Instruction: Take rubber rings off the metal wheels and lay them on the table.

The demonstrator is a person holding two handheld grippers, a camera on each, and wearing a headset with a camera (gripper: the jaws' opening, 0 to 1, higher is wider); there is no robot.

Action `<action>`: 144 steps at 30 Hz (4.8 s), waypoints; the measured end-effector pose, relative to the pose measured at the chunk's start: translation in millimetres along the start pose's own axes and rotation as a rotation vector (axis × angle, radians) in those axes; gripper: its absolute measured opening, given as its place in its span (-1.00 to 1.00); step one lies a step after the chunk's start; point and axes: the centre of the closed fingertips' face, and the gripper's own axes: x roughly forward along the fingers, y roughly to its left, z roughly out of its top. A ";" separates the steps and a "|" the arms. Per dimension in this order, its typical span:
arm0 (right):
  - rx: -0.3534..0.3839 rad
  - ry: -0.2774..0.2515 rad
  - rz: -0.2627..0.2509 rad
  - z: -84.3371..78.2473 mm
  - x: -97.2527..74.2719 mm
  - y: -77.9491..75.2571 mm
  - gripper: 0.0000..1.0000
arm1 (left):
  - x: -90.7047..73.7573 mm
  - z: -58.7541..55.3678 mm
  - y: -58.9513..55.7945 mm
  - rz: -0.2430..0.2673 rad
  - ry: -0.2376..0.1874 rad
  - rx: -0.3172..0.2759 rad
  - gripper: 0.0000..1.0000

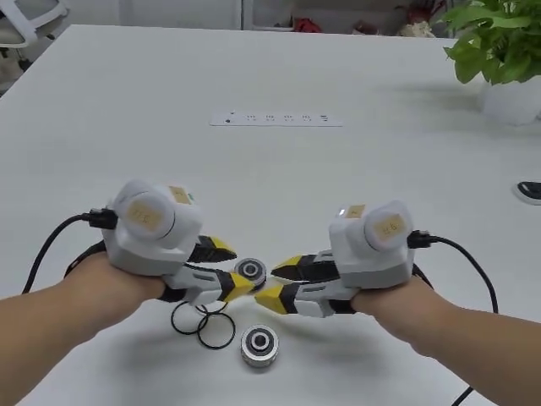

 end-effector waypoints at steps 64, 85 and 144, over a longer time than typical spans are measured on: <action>0.002 -0.010 -0.026 4.3 10.5 -7.4 -0.57 | 7.0 5.0 -3.7 0.013 0.001 0.014 -0.72; -0.018 0.009 -0.030 -3.5 3.7 -8.8 -0.86 | 8.5 4.1 -4.0 0.016 0.004 0.028 -0.73; 0.291 -0.126 -0.003 19.1 2.3 -8.3 -1.00 | 9.0 3.3 -6.5 0.037 0.043 0.063 -0.75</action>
